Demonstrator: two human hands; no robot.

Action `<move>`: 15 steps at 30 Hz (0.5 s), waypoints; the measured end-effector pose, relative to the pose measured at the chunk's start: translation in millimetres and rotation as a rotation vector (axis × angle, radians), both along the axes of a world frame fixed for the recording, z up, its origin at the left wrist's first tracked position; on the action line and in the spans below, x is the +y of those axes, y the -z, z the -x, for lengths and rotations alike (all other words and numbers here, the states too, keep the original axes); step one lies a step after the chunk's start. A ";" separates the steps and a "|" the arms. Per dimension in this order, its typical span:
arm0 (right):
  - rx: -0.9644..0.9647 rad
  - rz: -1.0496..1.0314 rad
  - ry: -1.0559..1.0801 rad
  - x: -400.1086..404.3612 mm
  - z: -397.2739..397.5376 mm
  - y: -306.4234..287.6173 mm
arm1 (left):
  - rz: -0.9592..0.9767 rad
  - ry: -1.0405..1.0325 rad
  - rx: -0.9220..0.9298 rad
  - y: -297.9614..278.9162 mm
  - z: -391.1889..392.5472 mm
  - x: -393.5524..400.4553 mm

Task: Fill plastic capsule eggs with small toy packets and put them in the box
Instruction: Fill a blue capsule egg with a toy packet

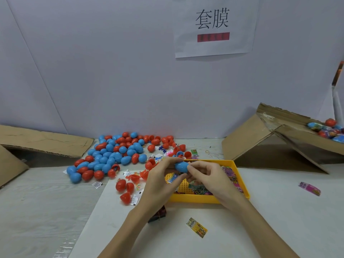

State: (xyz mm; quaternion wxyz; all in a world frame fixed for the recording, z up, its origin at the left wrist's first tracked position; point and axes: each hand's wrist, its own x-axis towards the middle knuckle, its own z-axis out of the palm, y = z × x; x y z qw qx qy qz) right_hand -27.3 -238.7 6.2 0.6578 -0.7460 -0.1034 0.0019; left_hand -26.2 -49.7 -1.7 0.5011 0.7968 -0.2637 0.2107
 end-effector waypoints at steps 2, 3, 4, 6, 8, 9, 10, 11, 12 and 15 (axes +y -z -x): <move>0.005 0.020 -0.011 1.7 -0.5 -0.1 | 0.025 -0.003 0.028 -0.7 -0.3 0.2; 0.005 0.023 -0.006 2.3 -0.7 -0.2 | 0.026 0.008 0.049 -1.1 -0.9 1.0; 0.002 0.018 0.008 2.5 -1.0 -0.1 | 0.011 0.018 0.056 -1.2 -1.7 2.0; -0.010 0.007 0.018 0.7 -1.2 -0.5 | -0.044 0.018 0.025 -1.1 -2.6 3.1; -0.016 0.005 -0.029 -1.3 0.0 -1.0 | -0.074 0.012 0.002 -0.7 -2.2 1.7; -0.016 0.000 -0.049 -1.5 0.6 -0.9 | -0.074 0.012 -0.002 -0.2 -1.5 0.0; -0.013 -0.008 -0.058 -1.3 1.1 -0.8 | -0.075 0.009 -0.009 0.6 -1.1 -1.9; -0.012 -0.010 -0.055 -0.6 1.1 -0.7 | -0.084 -0.001 -0.017 1.9 -0.8 -3.4; -0.014 0.000 -0.043 0.1 0.8 -0.5 | -0.103 -0.017 -0.026 3.2 -0.5 -4.7; -0.021 0.017 0.007 0.9 -0.1 2.0 | -0.182 -0.078 -0.041 5.0 0.6 -5.2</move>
